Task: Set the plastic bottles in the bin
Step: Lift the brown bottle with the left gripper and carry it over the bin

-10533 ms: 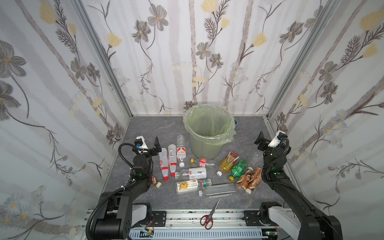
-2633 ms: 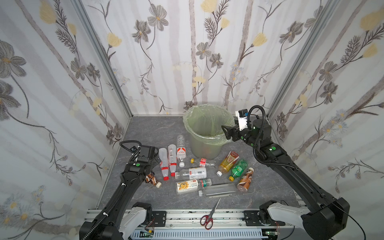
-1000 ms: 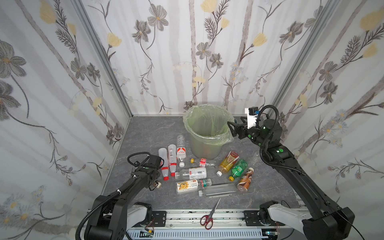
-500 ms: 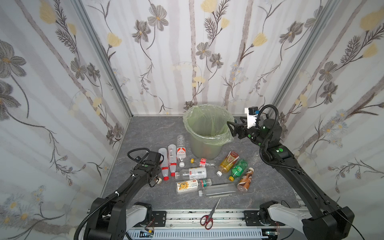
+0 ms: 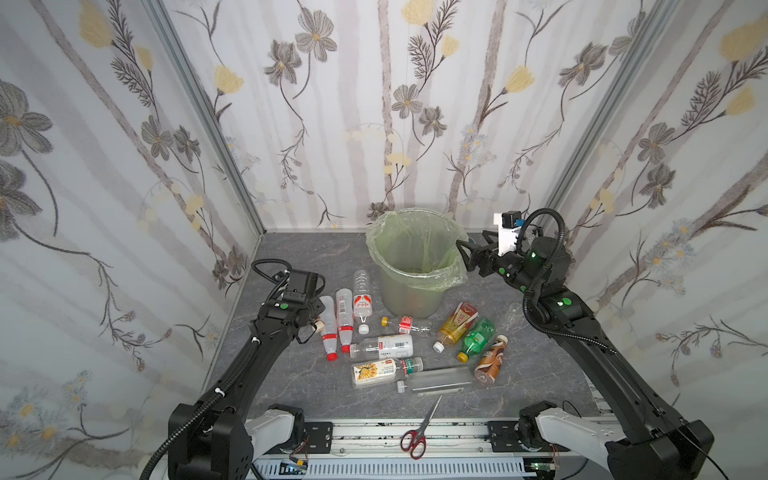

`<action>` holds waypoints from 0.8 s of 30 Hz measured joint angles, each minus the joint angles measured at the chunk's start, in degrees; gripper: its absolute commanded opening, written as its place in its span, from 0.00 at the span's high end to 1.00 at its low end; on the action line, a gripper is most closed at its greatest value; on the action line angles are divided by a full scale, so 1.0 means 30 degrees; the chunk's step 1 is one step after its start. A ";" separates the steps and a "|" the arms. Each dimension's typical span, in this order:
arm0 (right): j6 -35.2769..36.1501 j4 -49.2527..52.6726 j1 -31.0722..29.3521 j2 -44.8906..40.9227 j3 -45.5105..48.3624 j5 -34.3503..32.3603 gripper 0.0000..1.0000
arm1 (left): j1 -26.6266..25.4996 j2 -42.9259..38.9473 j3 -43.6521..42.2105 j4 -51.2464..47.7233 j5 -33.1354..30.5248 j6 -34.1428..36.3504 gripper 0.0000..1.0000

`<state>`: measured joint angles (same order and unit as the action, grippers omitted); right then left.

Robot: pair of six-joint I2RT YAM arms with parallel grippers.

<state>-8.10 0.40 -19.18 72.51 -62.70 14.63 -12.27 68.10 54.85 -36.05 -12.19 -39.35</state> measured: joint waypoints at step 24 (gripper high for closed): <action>-0.0823 0.3745 0.0007 -0.2645 0.1086 -0.2390 0.09 | -0.4080 1.0965 2.1646 -0.3410 0.5202 0.6360 0.57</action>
<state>-10.57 11.64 -19.16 64.58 -59.44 7.46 -24.51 100.99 119.79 -46.28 3.42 -20.27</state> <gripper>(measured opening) 0.909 0.434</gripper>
